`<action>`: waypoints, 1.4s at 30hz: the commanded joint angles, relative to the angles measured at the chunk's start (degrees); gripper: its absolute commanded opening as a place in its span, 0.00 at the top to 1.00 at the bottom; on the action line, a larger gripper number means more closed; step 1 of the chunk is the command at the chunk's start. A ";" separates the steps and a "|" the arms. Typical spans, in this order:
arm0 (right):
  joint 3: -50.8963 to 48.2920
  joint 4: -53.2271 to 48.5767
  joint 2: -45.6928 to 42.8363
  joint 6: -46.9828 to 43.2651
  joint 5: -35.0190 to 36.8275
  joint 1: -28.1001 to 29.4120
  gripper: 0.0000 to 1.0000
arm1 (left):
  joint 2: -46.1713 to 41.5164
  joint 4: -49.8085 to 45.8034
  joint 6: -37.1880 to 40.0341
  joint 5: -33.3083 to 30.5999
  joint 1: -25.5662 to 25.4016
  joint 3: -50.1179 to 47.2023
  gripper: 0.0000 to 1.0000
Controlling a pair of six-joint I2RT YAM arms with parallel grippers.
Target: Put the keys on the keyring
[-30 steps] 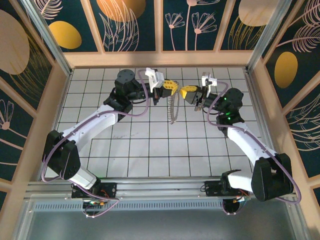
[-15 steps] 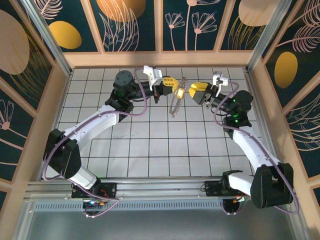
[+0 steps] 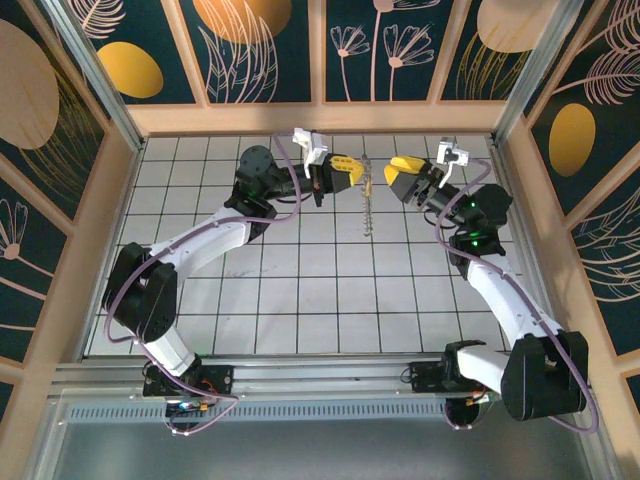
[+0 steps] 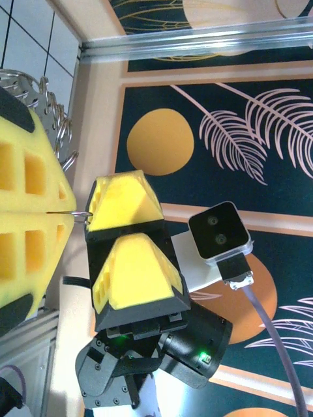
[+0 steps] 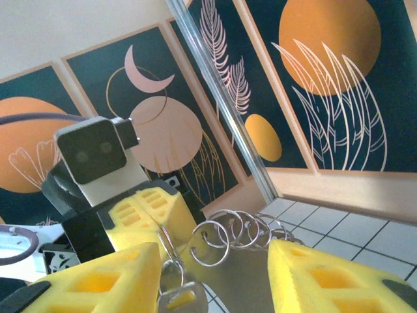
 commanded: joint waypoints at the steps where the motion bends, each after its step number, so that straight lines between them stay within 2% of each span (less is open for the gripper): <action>1: 1.28 6.81 1.56 4.39 0.45 -0.45 0.50 | 0.42 7.07 -5.52 0.85 -0.24 -0.69 1.00; 15: 3.36 20.84 9.27 16.58 -1.72 0.34 0.50 | 3.57 14.67 -16.64 -0.73 1.31 -2.82 1.00; 26: 4.03 19.02 11.38 14.26 -0.61 3.65 0.60 | 4.52 17.97 -19.95 -0.87 1.89 -3.50 1.00; 30: 3.45 19.07 12.33 13.87 0.21 3.90 0.68 | 4.37 17.97 -20.15 -0.79 2.02 -3.53 1.00; 42: 3.38 18.68 14.61 12.68 -1.13 5.85 0.77 | 4.19 17.91 -20.04 -0.82 1.99 -3.17 1.00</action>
